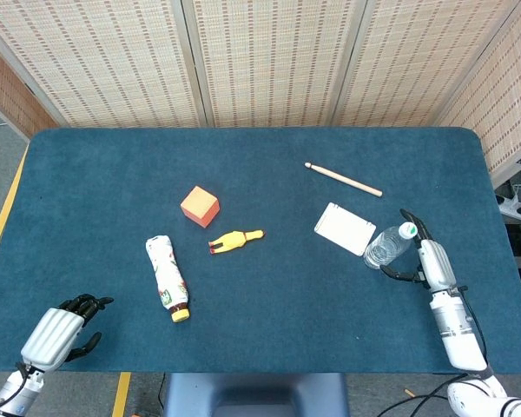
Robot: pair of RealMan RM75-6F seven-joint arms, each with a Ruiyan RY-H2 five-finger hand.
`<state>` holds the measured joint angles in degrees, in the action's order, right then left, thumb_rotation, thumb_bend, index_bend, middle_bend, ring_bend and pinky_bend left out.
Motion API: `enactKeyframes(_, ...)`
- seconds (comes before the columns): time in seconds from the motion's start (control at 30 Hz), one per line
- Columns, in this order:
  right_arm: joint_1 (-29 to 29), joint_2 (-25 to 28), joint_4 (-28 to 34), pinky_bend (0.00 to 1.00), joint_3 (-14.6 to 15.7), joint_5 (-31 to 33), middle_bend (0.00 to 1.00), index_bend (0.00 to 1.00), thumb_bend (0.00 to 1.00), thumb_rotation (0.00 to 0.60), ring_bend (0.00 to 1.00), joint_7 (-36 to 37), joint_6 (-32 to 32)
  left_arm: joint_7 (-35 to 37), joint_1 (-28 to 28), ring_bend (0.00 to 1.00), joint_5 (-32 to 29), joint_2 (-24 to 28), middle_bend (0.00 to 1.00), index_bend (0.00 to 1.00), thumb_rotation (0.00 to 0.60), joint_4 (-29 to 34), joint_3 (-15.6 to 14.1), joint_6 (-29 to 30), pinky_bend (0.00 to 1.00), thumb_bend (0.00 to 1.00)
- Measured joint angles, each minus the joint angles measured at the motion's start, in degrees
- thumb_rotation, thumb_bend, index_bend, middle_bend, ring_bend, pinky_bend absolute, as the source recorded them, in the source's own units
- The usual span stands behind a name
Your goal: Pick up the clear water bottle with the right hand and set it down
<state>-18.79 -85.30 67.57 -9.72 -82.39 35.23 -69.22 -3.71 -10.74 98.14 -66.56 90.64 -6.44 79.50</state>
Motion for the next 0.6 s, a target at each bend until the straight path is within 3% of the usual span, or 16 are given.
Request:
enactKeyframes(0.2,-2.86,1.09,0.04,0.15,0.68,-1.08,0.05,0.01,0.08,0.600,0.00,13.39,6.01,0.05,-0.04,0.23,-0.07,0.05,0.33,0.21,0.600,0.02,-0.03,-0.22,0.43,0.37)
enactKeyframes(0.27,-4.10,1.31,-0.33,0.17,0.95,-1.20,0.12,0.05,0.12,0.600,0.03,16.64,8.39,0.10,-0.04,0.23,-0.06,0.07,0.33,0.21,0.600,0.09,-0.02,-0.23,0.43,0.37)
enactKeyframes(0.3,-4.61,1.26,-0.68,0.20,1.00,-1.12,0.18,0.11,0.16,0.600,0.08,17.44,9.07,0.11,-0.04,0.23,-0.02,0.08,0.33,0.21,0.600,0.09,-0.02,-0.19,0.43,0.37)
enactKeyframes(0.37,-5.15,0.88,-1.62,0.37,0.90,-0.46,0.40,0.37,0.31,0.600,0.28,18.05,9.73,0.09,-0.03,0.23,0.05,0.08,0.33,0.21,0.600,0.01,-0.03,-0.16,0.43,0.37)
enactKeyframes(0.47,-5.23,0.09,-2.49,0.56,0.51,0.87,0.60,0.64,0.45,0.600,0.50,16.53,9.88,0.10,-0.07,0.23,-0.07,0.08,0.33,0.21,0.600,0.04,-0.06,-0.43,0.43,0.37)
enactKeyframes(0.6,-5.01,-1.02,-3.00,0.64,-0.18,2.58,0.69,0.76,0.51,0.600,0.59,12.26,9.10,0.01,-0.09,0.23,0.05,0.06,0.33,0.21,0.600,0.03,-0.07,-0.40,0.43,0.37)
